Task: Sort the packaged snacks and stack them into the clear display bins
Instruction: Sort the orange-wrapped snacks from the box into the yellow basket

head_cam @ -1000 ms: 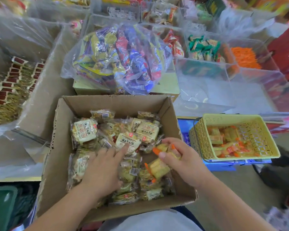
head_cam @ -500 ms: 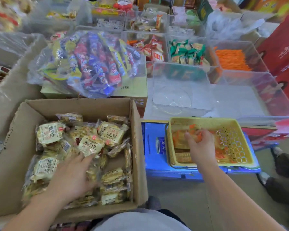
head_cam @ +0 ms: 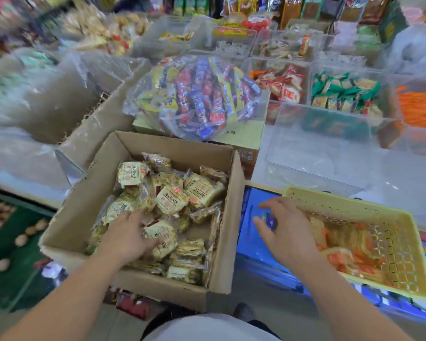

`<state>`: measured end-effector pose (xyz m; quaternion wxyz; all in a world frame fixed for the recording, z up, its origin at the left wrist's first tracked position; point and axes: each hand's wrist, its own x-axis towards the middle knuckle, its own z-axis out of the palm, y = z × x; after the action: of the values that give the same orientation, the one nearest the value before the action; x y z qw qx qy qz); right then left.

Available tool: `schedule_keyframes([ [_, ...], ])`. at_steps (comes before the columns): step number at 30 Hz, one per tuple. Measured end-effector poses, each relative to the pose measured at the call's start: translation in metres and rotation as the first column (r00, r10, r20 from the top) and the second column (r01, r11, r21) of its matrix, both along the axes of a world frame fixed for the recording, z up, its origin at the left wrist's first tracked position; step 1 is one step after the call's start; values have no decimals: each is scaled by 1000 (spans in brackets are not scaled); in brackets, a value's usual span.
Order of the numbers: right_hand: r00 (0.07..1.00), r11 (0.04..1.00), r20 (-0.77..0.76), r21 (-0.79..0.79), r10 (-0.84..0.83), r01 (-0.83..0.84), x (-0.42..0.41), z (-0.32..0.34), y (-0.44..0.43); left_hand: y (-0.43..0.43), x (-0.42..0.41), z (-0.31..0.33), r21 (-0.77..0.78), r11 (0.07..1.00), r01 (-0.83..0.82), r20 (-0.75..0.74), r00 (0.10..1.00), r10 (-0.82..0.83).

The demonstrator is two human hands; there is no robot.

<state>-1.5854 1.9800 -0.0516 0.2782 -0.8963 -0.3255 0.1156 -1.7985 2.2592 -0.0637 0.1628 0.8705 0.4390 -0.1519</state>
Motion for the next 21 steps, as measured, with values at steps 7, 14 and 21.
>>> schedule_keyframes([
  [7,891,899,-129,8,435,-437,-69,16,80,18,14,-24,9,998,65,-149,987,-62],
  [14,870,808,-351,-360,346,-467,-86,-2,144,39,6,-36,-59,966,251,-142,956,-257],
  [21,843,599,-467,-605,267,-525,-98,-54,175,74,-19,-17,-113,955,274,2,961,-276],
])
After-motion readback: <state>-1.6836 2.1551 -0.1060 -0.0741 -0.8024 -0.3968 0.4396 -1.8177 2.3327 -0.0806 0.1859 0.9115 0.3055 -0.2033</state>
